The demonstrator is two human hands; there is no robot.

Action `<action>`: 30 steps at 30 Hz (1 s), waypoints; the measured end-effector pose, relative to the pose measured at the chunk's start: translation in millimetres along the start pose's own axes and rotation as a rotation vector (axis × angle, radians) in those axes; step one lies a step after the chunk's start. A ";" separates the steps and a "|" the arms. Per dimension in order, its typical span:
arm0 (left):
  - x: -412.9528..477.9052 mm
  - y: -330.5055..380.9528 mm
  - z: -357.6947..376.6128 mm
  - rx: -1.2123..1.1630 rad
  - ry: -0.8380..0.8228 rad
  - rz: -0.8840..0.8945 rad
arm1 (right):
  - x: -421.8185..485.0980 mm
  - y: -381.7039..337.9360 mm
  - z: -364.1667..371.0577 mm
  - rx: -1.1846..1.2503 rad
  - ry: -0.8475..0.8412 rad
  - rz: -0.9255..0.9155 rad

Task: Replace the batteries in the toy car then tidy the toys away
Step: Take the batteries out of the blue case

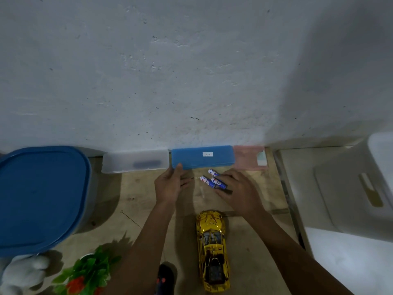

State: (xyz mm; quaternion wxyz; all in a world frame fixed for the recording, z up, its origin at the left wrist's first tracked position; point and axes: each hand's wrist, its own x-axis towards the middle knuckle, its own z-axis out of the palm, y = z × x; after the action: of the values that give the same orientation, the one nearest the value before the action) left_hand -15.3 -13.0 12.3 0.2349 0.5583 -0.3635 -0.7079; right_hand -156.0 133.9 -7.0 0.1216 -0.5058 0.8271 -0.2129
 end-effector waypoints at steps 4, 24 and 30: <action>3.3 -0.7 1.5 -0.030 0.026 -0.014 | 1.2 1.9 -0.4 0.123 -0.012 0.005; -31.1 -24.1 -32.8 0.902 -0.324 0.459 | 27.3 1.9 -10.2 -0.219 0.275 -0.095; -13.7 -27.5 -32.7 1.167 -0.420 0.580 | 46.6 6.3 -13.9 -0.236 0.125 -0.089</action>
State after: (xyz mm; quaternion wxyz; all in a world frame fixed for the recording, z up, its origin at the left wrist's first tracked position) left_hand 21.7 6.1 -4.2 0.0003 0.3244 -0.8582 -0.3979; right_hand -188.1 98.2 2.9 0.0001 -0.5386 0.8290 -0.1503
